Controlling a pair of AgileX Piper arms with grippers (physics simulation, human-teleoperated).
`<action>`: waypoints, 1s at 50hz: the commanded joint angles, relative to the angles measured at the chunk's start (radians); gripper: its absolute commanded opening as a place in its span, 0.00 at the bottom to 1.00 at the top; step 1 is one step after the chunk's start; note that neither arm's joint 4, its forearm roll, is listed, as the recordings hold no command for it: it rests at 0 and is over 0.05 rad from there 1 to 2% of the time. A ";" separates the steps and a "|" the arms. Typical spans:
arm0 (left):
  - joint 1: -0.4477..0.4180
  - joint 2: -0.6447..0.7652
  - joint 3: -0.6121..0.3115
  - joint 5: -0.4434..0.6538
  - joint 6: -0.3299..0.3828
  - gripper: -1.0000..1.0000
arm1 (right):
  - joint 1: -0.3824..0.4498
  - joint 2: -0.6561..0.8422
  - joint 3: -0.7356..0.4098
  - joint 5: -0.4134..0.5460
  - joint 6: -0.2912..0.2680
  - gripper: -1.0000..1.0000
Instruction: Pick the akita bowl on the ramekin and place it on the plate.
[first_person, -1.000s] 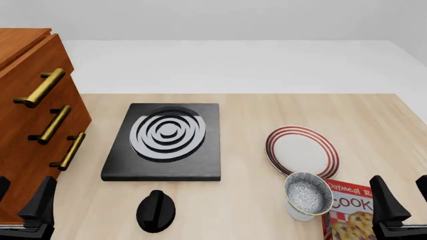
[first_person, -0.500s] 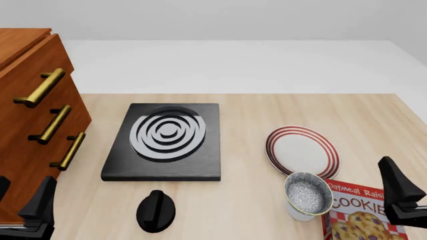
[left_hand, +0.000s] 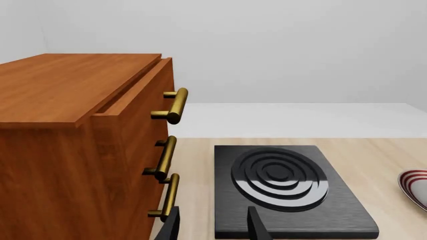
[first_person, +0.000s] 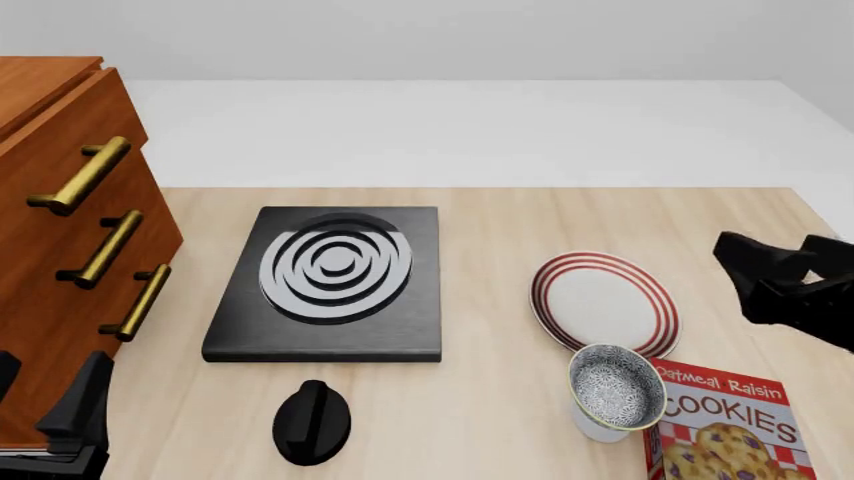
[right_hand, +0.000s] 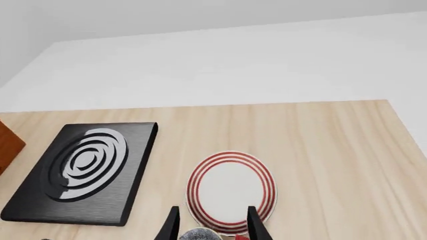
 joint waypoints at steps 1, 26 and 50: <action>0.000 0.003 0.001 -0.004 0.000 1.00 | 0.028 0.166 -0.049 0.066 0.052 1.00; 0.001 -0.001 0.000 0.000 -0.001 1.00 | 0.006 0.238 0.088 0.015 0.003 1.00; 0.001 0.002 0.001 -0.003 0.000 1.00 | -0.013 0.417 0.233 -0.180 0.026 1.00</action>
